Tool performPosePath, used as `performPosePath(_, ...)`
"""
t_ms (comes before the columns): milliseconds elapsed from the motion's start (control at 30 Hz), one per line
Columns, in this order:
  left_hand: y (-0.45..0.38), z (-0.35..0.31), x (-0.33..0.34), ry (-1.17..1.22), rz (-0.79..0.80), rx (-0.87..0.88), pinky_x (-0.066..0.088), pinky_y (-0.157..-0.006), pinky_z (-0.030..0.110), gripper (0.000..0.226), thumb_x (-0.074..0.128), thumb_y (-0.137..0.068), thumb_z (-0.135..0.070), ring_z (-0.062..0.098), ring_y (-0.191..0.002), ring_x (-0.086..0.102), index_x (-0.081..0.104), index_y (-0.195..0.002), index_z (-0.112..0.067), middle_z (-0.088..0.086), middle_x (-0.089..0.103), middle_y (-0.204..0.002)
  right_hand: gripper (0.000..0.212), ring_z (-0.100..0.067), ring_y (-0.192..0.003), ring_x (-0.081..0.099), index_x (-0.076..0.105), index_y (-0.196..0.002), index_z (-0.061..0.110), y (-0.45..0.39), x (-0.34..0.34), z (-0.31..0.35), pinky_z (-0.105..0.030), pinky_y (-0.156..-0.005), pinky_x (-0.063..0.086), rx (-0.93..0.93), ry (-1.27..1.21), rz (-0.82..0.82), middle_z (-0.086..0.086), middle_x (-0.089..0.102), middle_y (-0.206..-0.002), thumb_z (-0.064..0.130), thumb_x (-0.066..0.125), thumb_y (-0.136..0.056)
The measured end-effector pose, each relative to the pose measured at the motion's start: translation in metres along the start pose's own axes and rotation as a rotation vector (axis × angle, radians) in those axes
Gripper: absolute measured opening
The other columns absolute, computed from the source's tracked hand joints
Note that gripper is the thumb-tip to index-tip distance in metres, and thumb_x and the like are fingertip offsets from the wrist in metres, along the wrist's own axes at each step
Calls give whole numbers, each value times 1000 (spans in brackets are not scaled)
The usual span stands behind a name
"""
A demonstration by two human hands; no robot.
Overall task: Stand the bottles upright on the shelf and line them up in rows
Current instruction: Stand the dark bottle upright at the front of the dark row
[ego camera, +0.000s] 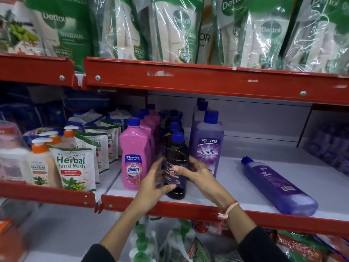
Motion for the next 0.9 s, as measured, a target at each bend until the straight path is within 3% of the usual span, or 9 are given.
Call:
performPosePath(67,3,2,5,-100,-85,66,53,-86,15,88,74,-75,-2,-3,-103,64,24,-136,-41,-5,62,-117,36,-4,-103,67,64,-116,26,-1,-5,2,-19,-89,53,-25,64,-11,5,73,-111,16,73,-83)
performPosePath(233,3,4,11,-273,-281,146,48,-102,40,96,72,-79,-8,15,-121,56,12,-146,-42,1,55,-135,59,19,-94,62,50,-133,27,-1,8,6,-5,-83,47,-141,222,-142,19,68,-109,19,75,-81)
performPosePath(300,3,5,10,-327,-340,144,48,-100,36,98,71,-80,-8,16,-120,56,9,-147,-42,4,56,-133,69,10,-103,65,44,-141,25,0,19,1,-11,-89,51,-152,237,-164,16,69,-114,21,76,-80)
performPosePath(367,3,4,10,-366,-374,152,47,-96,31,98,69,-80,-7,16,-118,56,7,-147,-41,5,57,-131,77,-5,-109,67,36,-147,28,-1,25,-3,-26,-96,54,-164,262,-196,7,70,-122,26,75,-81)
performPosePath(467,2,6,8,-380,-386,141,47,-95,32,99,69,-80,-5,18,-114,59,7,-147,-42,8,59,-127,79,-8,-111,67,31,-149,31,-3,27,-7,-33,-99,54,-161,272,-219,5,69,-125,26,74,-82)
performPosePath(767,6,6,9,-495,-396,157,52,-90,37,90,71,-80,-14,25,-109,62,13,-149,-25,13,61,-123,82,-9,-118,63,11,-153,39,0,31,-14,-29,-102,51,-155,300,-194,4,64,-133,31,63,-90)
performPosePath(833,7,5,11,-479,-387,151,49,-94,38,89,71,-80,-14,26,-115,59,15,-148,-22,13,59,-127,74,-6,-116,62,18,-153,36,5,28,-14,-22,-101,49,-153,310,-184,4,62,-135,28,60,-93)
performPosePath(900,9,1,13,-481,-386,130,44,-98,38,85,70,-81,-12,28,-121,52,18,-148,-17,15,52,-132,61,1,-112,60,32,-149,30,14,20,-11,-6,-95,45,-165,349,-188,6,61,-134,26,60,-94)
Point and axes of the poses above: each hand's wrist, its own y-axis away from the middle knuckle, its own x-axis out of the palm, z = x × y, the point moved 3 cm from there along -y, towards the middle knuckle
